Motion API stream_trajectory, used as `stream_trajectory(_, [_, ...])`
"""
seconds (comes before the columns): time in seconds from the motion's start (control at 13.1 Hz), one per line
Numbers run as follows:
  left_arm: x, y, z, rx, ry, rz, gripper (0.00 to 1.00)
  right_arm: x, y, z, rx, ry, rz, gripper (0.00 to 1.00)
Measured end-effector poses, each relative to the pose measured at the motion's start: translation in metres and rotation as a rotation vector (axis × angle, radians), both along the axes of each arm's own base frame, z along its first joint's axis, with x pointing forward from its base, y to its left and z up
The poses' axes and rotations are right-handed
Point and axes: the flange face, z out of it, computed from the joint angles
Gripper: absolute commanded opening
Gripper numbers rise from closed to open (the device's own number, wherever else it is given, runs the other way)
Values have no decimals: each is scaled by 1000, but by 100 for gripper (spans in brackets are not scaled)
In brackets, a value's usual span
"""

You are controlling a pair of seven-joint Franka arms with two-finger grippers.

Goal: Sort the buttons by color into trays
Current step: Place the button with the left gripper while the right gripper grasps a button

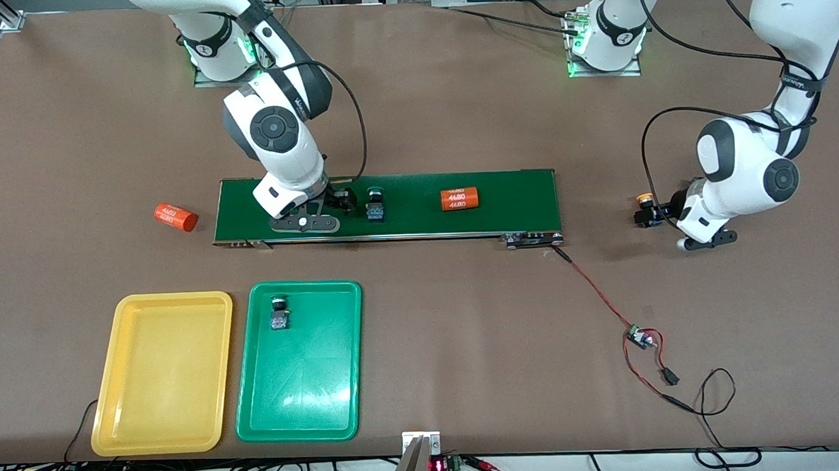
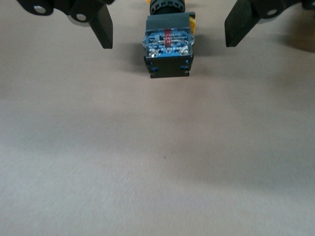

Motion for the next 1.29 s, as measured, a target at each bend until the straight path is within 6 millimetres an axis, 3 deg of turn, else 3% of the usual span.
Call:
stream_trajectory(0.23, [-5, -6, -4, 0, 6, -9, 18, -1, 0, -10, -9, 13, 4, 100])
stream_trajectory(0.3, [-4, -7, -4, 0, 6, -13, 1, -1, 0, -13, -11, 17, 4, 100])
stream_trajectory(0.61, [-4, -13, 6, -4, 23, -30, 0, -2, 2, -16, -9, 21, 3, 100])
stream_trajectory(0.91, [4, -33, 48, -6, 27, -88, 0, -5, 8, -16, -3, 20, 7, 100])
stream_trajectory(1.07, [5, -67, 78, -7, 11, -156, 0, -5, 8, -16, -3, 21, 6, 100])
stream_trajectory(1.29, [0, -144, 114, -2, -24, -303, 0, -5, 8, -18, -2, 21, 6, 100])
